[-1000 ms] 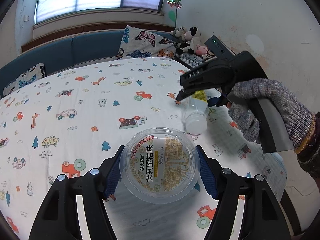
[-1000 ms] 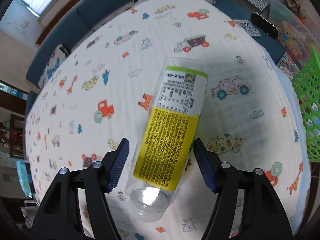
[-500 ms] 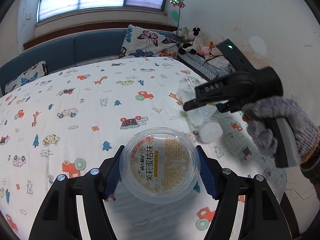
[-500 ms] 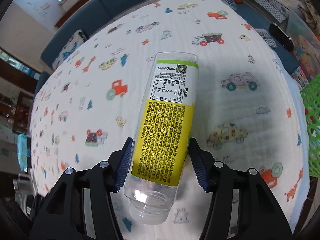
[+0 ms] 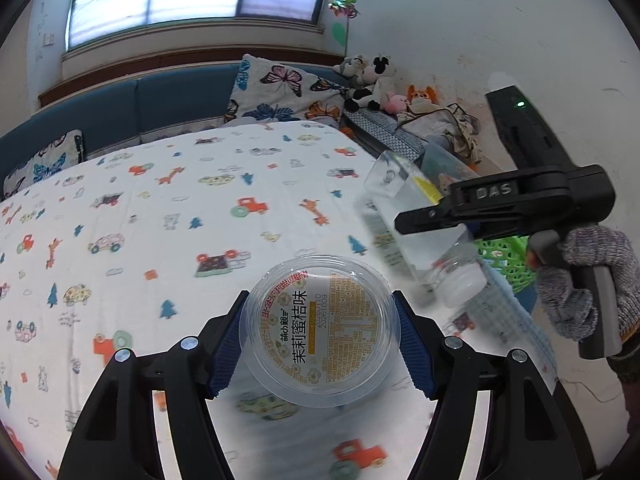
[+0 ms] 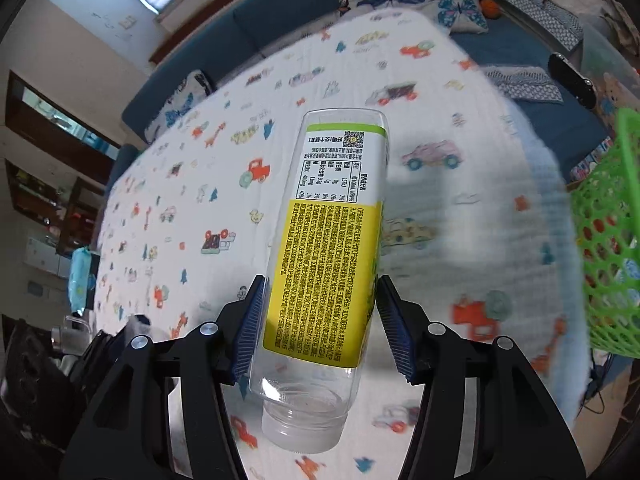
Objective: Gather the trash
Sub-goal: 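Carry the bottle into the green basket and open right gripper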
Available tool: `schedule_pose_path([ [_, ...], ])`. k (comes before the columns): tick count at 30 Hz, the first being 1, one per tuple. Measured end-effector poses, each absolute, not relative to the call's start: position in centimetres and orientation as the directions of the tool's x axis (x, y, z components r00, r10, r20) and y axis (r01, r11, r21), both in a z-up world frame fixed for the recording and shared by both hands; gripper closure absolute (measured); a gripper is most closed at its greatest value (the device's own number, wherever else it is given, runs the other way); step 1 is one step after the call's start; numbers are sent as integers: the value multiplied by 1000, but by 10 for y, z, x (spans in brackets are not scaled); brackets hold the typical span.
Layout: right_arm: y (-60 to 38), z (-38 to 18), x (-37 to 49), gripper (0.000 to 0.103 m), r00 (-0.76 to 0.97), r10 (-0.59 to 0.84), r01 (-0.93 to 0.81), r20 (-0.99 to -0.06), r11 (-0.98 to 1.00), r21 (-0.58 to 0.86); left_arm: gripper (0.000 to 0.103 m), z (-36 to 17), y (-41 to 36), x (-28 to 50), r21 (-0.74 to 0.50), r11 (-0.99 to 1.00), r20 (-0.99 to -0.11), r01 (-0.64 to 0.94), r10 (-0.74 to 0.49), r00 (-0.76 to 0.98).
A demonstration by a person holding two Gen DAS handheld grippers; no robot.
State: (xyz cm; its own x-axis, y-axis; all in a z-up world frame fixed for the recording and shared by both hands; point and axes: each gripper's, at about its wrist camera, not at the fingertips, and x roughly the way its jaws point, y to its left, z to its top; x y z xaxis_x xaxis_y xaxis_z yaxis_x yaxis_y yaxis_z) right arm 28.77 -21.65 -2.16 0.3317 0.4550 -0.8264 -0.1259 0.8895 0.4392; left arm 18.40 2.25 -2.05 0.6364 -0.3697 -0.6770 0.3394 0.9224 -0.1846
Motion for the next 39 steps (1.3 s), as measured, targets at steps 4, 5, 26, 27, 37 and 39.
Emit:
schedule_pose_path([
  [4, -255, -4, 280, 47, 380, 460, -110, -803, 884, 454, 37, -14, 2, 185, -196, 910, -670, 365, -396, 627],
  [5, -267, 0, 279, 47, 395, 456, -100, -798, 885, 456, 37, -12, -3, 185, -197, 908, -669, 371, -401, 626],
  [26, -488, -39, 293, 47, 470, 226, 229, -853, 903, 365, 37, -4, -96, 206, -196, 868, -689, 457, -453, 565],
  [27, -491, -45, 295, 47, 464, 232, 232, -855, 900, 370, 37, -4, -97, 206, -198, 867, -690, 456, -454, 564],
  [37, -501, -56, 298, 37, 490, 245, 232, -837, 888, 396, 37, -3, -119, 212, -200, 856, -695, 478, -467, 547],
  [39, -502, -50, 293, 37, 501, 239, 217, -832, 896, 388, 37, 0, -126, 213, -201, 849, -691, 489, -477, 543],
])
